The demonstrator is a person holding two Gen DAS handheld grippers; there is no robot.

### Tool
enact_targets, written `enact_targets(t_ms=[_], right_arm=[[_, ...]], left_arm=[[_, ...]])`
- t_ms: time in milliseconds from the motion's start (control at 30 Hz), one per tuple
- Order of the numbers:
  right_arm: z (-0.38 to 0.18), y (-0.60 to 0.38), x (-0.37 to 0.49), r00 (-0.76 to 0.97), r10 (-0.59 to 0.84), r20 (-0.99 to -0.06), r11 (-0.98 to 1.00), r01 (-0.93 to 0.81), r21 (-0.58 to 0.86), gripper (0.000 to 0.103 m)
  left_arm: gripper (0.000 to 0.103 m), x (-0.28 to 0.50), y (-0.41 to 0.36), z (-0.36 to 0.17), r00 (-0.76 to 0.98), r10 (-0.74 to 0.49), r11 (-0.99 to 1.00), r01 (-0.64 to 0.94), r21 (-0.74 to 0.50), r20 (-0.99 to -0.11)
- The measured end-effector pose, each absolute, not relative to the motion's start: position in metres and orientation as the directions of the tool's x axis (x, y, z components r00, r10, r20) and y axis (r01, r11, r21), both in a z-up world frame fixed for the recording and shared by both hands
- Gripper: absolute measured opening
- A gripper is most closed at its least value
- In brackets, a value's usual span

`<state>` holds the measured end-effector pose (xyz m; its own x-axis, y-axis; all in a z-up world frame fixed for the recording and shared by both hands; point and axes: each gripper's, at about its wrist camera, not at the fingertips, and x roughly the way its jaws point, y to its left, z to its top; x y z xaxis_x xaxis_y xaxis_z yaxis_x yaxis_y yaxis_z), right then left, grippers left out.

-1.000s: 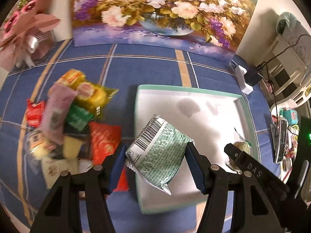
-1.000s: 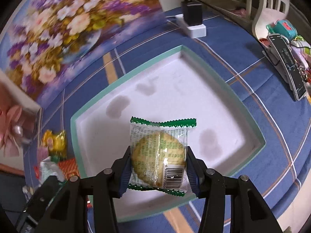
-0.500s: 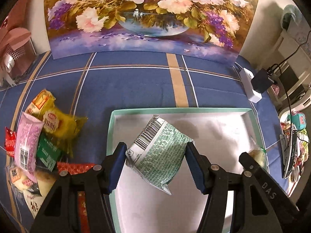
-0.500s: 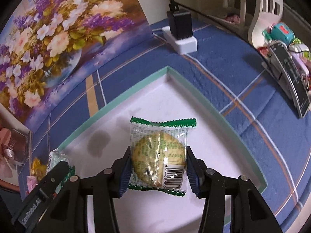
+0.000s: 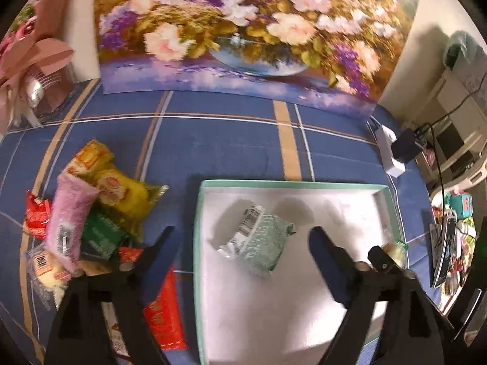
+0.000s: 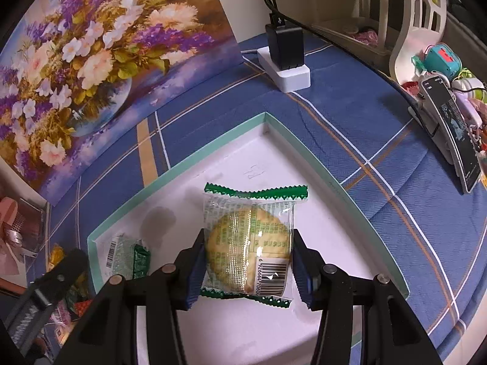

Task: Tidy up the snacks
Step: 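Carry both packets into the white tray and open both grippers to release them, then grasp the red gold-lettered packet with the right gripper while the left moves to the white packet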

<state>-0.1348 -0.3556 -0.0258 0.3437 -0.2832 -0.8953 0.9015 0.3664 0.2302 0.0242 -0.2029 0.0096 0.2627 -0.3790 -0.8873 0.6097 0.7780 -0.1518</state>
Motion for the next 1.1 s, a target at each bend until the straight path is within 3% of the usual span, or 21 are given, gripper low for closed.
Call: enact_targets(t_ms=[100, 333, 367, 533, 1100], right_arm=[[-0.023, -0.356, -0.136, 0.353, -0.282, -0.892, 0.366, 0.899, 0.240, 0.070], [-0.012, -0.347, -0.137, 0.377, -0.275, -0.885, 0.391, 0.884, 0.255, 0.078], [-0.009, -0.345, -0.137, 0.382, -0.278, -0.882, 0.397, 0.881, 0.256, 0.082], [0.000, -0.333, -0.135, 0.408, -0.282, -0.868, 0.428, 0.863, 0.267, 0.103], [0.016, -0.268, -0.123, 0.458, -0.248, -0.854, 0.558, 0.788, 0.260, 0.103]], left_arm=[[0.090, 0.027, -0.190, 0.014, 0.299, -0.354, 0.802, 0.585, -0.123, -0.886], [0.098, 0.035, -0.155, 0.014, 0.412, -0.260, 0.866, 0.499, -0.022, -0.873], [0.102, 0.037, -0.150, 0.013, 0.422, -0.245, 0.875, 0.484, -0.012, -0.873], [0.102, 0.045, -0.125, 0.011, 0.436, -0.193, 0.911, 0.412, 0.004, -0.879], [0.103, 0.029, -0.065, 0.009, 0.427, -0.116, 0.951, 0.308, 0.023, -0.897]])
